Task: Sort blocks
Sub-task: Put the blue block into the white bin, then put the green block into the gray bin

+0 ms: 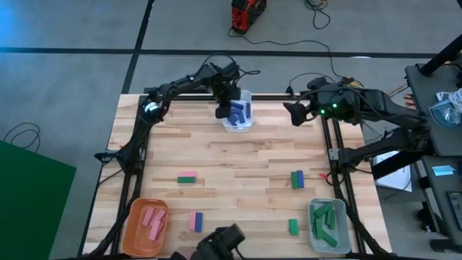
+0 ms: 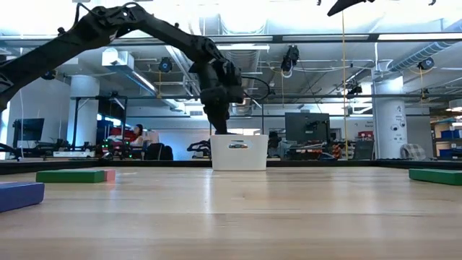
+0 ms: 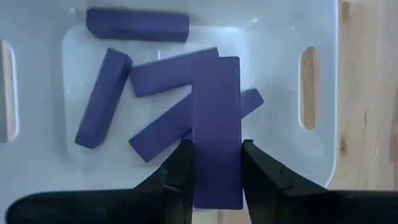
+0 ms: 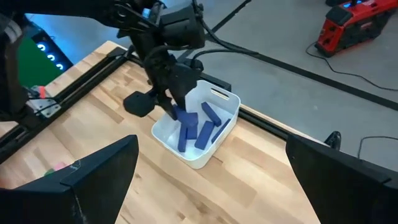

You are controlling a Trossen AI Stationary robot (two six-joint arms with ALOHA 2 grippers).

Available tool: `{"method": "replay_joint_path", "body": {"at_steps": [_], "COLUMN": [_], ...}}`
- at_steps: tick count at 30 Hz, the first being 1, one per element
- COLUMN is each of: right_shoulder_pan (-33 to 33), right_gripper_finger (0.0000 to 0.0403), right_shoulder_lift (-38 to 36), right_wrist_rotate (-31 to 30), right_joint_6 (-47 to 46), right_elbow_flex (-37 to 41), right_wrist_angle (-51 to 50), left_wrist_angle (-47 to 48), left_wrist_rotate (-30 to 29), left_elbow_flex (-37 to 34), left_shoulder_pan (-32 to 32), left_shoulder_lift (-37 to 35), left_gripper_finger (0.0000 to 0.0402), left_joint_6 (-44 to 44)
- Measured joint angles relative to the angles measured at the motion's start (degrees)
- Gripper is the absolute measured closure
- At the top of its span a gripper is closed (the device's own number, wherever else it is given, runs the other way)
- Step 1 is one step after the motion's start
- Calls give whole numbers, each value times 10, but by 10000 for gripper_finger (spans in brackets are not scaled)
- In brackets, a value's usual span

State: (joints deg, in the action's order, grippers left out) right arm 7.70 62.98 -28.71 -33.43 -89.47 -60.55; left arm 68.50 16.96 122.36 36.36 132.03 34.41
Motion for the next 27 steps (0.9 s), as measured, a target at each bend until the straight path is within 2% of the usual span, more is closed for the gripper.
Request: {"method": "replay_joint_path", "body": {"at_steps": [2,8,12,20,27], "right_shoulder_pan": [6,18,18,18,18], "right_gripper_finger": [3,3,3,3,3], "right_shoulder_lift": [5,13,13,13,13], "right_wrist_rotate": [0,0,0,4,60], "right_joint_6": [0,0,-3,-18,2], "right_elbow_flex": [0,0,0,0,0], "right_wrist_angle": [0,0,0,-16,-41], "left_wrist_angle": [-9,-20,1,35,39], "left_wrist_rotate": [1,-4,-5,3,18], "left_elbow_flex": [0,5,32,103,78], "left_shoulder_pan": [0,0,0,-11,-52], "left_shoulder_lift": [0,0,0,-38,-145], "left_gripper_finger": [301,194,155,155,170], "left_joint_6": [-1,-26,-33,-103,-193]}}
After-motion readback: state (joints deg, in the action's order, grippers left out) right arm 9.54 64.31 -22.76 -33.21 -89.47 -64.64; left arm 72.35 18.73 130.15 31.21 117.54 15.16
